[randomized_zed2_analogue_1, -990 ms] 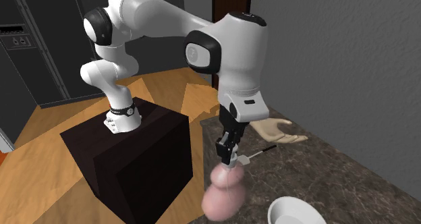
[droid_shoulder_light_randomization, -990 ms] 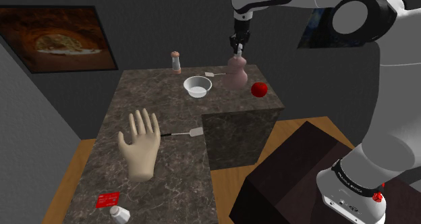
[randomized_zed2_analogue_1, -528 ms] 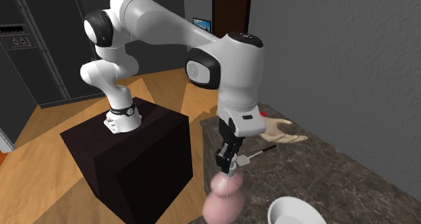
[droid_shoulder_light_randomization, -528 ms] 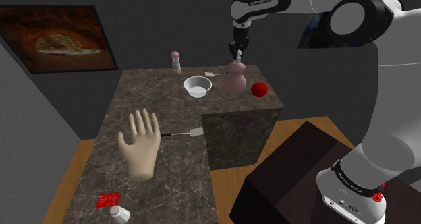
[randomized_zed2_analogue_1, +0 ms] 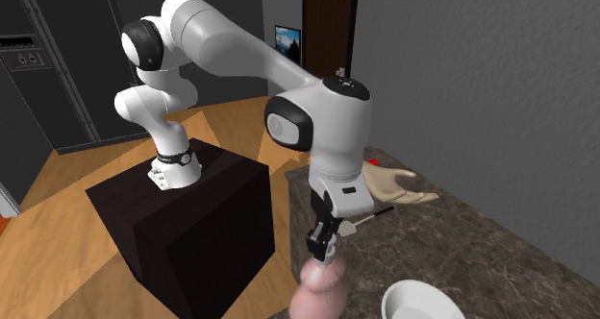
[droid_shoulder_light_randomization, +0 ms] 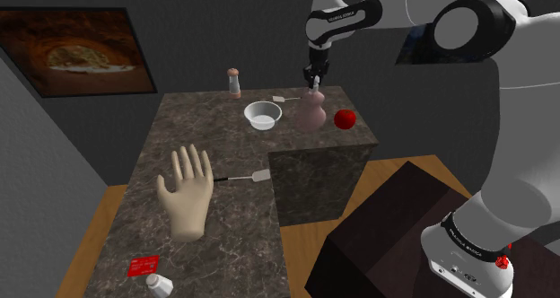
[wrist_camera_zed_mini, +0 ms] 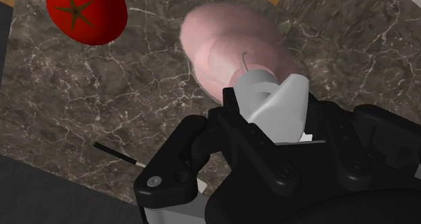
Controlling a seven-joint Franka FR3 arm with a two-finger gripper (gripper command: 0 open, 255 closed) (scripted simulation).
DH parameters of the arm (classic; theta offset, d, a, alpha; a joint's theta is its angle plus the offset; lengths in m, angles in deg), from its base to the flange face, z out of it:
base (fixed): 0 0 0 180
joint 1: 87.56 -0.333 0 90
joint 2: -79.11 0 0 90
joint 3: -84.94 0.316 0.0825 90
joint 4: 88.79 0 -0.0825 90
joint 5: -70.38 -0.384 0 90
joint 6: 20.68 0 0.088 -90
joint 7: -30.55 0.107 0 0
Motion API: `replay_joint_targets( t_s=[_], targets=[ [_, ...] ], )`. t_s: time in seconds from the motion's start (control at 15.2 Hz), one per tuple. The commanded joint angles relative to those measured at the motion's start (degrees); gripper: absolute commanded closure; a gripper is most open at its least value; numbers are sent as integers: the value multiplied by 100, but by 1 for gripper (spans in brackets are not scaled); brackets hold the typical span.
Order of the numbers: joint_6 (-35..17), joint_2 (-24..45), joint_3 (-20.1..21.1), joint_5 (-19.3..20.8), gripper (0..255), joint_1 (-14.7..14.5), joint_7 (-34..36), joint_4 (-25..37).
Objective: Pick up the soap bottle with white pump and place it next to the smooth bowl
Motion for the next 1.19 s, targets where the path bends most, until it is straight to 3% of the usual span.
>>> replay_joint_targets(
  t_s=[0.0, 0.46, 0.99, 1.06, 1.12],
  targets=[
    [-121, 60, -5, 9, 255, -1, 8, -49],
    [-563, 317, -29, 48, 255, -8, 45, -236],
    [-563, 317, -29, 48, 255, -8, 45, -236],
    [-565, 316, -29, 48, 0, -8, 45, -239],
    [-566, 316, -29, 48, 0, -9, 46, -240]
  ],
)
